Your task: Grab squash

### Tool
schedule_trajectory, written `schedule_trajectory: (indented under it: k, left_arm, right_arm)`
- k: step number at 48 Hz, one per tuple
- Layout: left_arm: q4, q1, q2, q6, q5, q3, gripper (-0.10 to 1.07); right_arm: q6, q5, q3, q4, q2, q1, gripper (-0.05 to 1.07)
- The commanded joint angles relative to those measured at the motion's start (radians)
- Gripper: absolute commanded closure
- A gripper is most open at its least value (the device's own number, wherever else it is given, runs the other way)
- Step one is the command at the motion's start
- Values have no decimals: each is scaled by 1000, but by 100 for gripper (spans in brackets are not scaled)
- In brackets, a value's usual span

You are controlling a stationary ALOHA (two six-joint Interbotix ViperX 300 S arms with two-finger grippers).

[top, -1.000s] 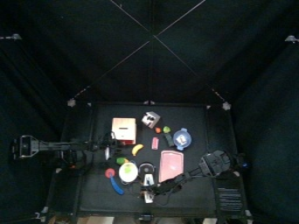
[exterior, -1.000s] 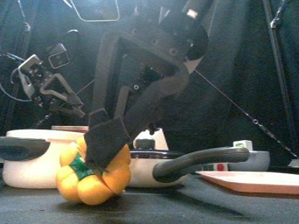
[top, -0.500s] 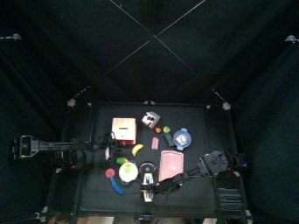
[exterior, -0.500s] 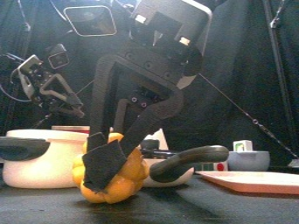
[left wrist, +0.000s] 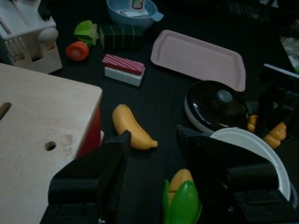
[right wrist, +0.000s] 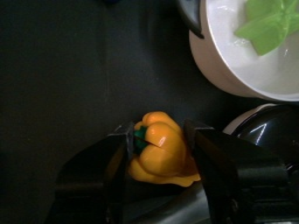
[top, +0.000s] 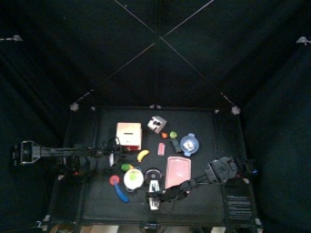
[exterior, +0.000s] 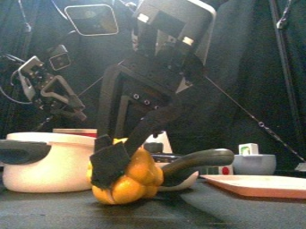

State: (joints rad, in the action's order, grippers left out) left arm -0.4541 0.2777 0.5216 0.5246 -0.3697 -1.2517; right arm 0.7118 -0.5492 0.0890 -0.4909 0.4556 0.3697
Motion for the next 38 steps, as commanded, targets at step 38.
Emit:
schedule_trajectory:
  k: [38]
  left_arm:
    - [2,3,2,0,-3,9,14]
  right_arm:
    - [5,-109,-64,-57,-144,-8,24]
